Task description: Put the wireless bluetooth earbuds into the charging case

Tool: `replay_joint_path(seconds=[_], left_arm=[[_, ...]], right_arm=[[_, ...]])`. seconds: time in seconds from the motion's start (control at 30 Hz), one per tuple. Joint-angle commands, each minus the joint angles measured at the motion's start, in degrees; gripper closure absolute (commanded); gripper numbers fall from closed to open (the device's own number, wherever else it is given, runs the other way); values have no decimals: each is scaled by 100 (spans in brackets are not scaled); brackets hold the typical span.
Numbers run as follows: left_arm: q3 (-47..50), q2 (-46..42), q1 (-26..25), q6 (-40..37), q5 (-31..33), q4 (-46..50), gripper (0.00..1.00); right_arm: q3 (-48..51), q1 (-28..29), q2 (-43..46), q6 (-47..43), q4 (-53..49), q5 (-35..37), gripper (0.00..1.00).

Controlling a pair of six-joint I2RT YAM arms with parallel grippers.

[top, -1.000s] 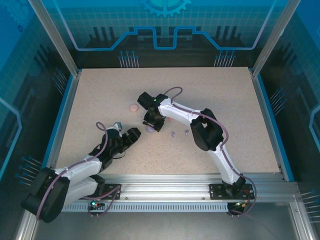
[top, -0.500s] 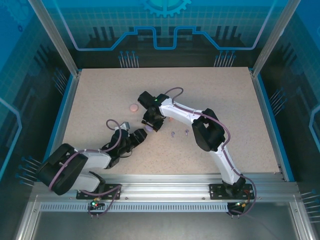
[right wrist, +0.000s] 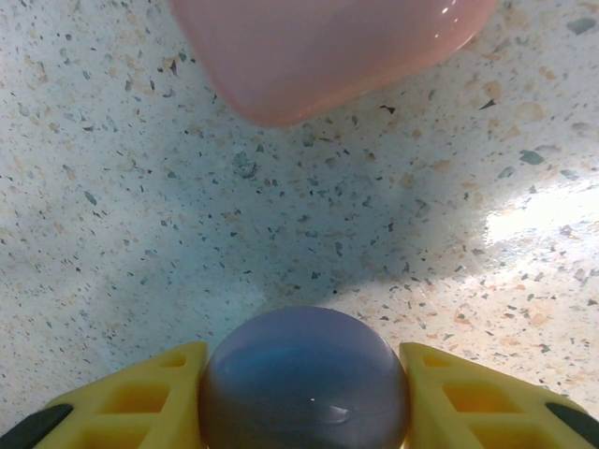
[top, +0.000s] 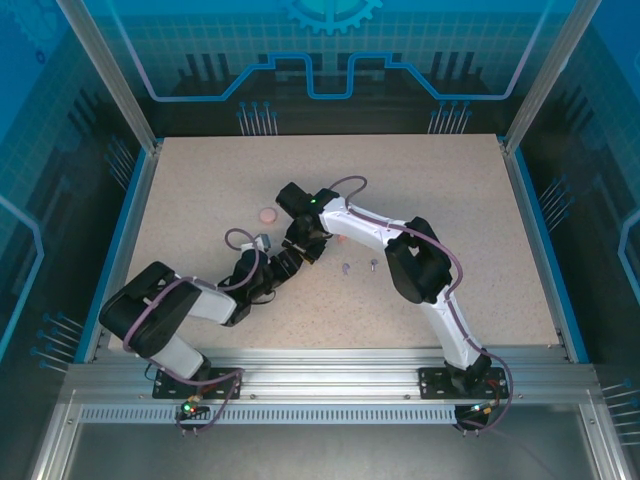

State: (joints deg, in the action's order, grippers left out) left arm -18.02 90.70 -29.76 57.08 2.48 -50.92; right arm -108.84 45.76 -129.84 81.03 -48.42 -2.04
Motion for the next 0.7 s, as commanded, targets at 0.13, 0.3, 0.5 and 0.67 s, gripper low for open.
replay_joint_path(seconds=[0.13,0.3,0.5,0.67], left_arm=[[-184,190,-39,-8,193,-355,59],[-197,237,-43,-21,238,-353,67],[-228,326,-39,-3,236,-387,77],[-256,322,-43,-21,227,-363,84]], right_arm=[[112,-3,249,67,8,-90,62],[153,-10,275,63,30,-103,62],[227,-12,319,66,90,-138,62],[264,-10,386,55,124,-156,62]])
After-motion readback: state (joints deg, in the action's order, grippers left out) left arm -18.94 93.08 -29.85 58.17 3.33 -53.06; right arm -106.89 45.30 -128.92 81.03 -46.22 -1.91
